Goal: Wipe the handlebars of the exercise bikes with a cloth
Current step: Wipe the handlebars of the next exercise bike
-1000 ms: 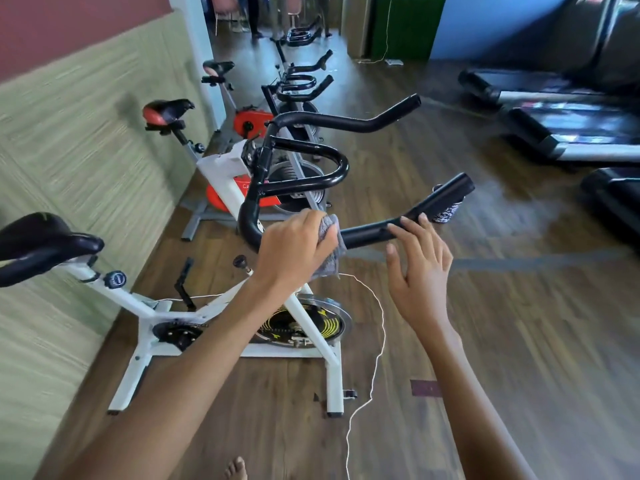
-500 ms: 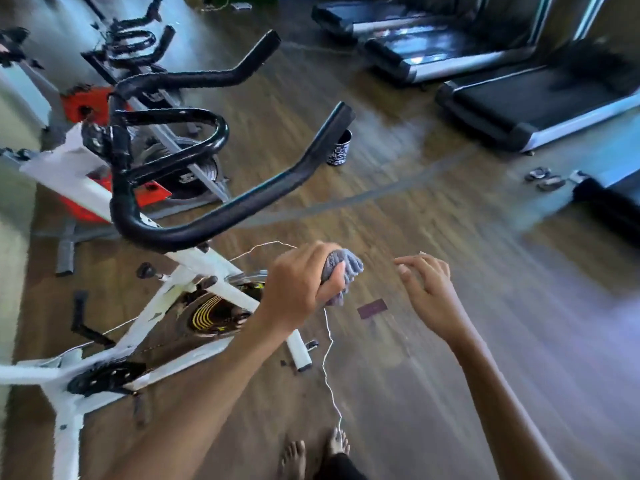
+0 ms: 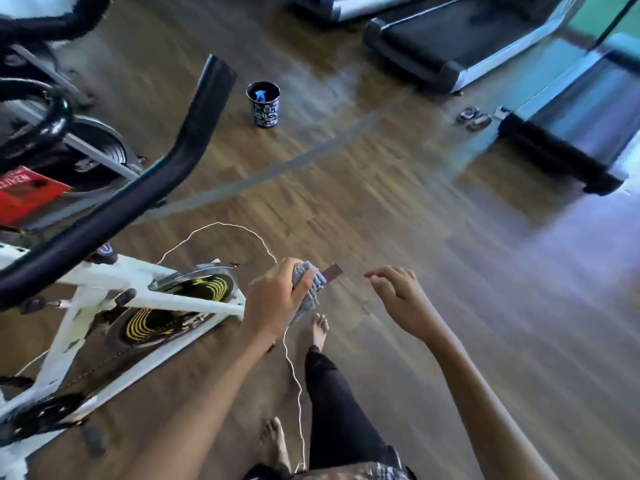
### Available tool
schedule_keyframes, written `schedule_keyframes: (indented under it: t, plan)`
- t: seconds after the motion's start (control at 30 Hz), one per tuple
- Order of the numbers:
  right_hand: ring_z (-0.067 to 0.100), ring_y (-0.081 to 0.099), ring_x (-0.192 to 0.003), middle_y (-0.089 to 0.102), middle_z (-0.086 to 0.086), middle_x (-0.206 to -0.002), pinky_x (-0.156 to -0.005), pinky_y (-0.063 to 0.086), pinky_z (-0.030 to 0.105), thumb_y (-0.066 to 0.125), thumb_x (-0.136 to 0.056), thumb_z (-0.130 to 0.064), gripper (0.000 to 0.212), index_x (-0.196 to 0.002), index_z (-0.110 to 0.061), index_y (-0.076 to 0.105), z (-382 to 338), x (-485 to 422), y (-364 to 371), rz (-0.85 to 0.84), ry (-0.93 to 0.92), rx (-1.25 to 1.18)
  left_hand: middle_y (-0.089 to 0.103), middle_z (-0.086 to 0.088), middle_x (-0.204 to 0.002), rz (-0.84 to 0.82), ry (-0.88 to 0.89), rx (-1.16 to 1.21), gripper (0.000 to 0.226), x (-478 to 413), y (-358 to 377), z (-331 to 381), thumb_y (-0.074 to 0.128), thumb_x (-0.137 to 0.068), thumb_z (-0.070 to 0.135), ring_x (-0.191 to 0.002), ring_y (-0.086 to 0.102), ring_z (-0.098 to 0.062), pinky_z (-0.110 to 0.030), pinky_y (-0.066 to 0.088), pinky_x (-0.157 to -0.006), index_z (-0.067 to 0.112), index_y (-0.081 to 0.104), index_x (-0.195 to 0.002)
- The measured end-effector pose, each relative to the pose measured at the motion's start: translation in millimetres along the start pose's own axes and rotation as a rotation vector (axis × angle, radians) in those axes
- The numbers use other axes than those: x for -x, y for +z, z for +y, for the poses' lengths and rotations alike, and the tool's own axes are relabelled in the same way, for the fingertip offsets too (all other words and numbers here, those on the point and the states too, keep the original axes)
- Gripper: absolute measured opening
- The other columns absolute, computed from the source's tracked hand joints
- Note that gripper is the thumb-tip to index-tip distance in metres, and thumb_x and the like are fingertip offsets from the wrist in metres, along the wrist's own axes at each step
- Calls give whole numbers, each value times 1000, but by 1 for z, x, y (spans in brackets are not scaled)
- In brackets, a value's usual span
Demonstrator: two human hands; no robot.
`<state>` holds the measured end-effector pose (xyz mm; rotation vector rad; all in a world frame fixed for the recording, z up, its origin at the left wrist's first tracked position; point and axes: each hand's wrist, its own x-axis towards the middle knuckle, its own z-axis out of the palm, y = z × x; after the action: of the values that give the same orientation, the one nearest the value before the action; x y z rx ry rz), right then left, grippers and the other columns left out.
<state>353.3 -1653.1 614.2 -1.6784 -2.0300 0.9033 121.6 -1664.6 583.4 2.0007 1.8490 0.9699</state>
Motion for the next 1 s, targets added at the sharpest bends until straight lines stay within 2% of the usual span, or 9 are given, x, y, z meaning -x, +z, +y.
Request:
schedule_keyframes:
  t: [0.07,0.13,0.23,0.3,0.4,0.6,0.77,0.87,1.0]
  plan:
    - [2,42,-104,53,-26,-95,-90,24,20,41,-102,-17,38,-82,-44,58,-3,-24,-9,-3,-25,-52,69,2,-86,6,0,-16,44,-19,9,-2,38,-94,53,-77,65,-21,-28,41,-63,16,63,-94]
    - [3,40,-101,49,-35,-88,-92,21,15,42,-102,-13,45,-75,-45,57,3,-57,-19,-4,-57,-74,68,3,-85,6,-15,-48,44,-47,20,-6,37,-95,53,-76,66,-21,-30,45,-62,17,62,-94]
    - [11,39,-110,56,-23,-85,-97,22,14,45,-101,-18,23,-97,-20,68,33,-122,-29,-39,-94,-56,68,2,-80,62,-13,-136,42,-97,44,-8,40,-94,50,-70,66,-22,-29,46,-57,15,64,-91]
    - [14,39,-115,56,-13,-93,-98,24,20,44,-99,-30,25,-106,-19,65,49,-166,-41,-83,-113,-47,68,2,-80,94,-48,-159,42,-132,62,-5,40,-94,49,-70,65,-21,-28,45,-58,14,65,-92]
    - [18,41,-116,53,-15,-96,-93,23,19,36,-93,-46,39,-110,-23,62,67,-222,-64,-147,-158,-26,68,3,-83,144,-159,-139,44,-178,83,5,38,-94,51,-74,65,-19,-18,34,-63,16,65,-94]
    - [13,45,-109,57,-4,-106,-94,24,20,47,-100,-22,26,-118,-10,62,82,-322,-109,-279,-336,37,69,5,-88,214,-340,-177,50,-241,121,24,31,-94,57,-80,66,-19,-32,48,-68,20,63,-101]
    - [21,50,-112,62,1,-107,-97,30,25,43,-96,-36,34,-114,-15,63,76,-426,-121,-350,-415,64,66,5,-79,286,-377,-247,56,-310,139,-1,26,-96,62,-70,65,-19,-29,46,-60,19,62,-93]
    - [21,46,-113,55,-4,-104,-97,32,27,48,-99,-30,27,-117,-15,62,61,-499,-118,-388,-466,63,66,1,-73,396,-359,-323,62,-367,139,-31,23,-98,60,-61,64,-21,-25,43,-54,15,64,-88]
    - [18,41,-121,57,2,-119,-103,32,30,45,-100,-33,30,-120,-16,60,16,-602,-98,-529,-533,123,69,-2,-80,478,-489,-336,66,-430,125,-85,21,-98,63,-69,67,-28,-42,54,-59,13,64,-93]
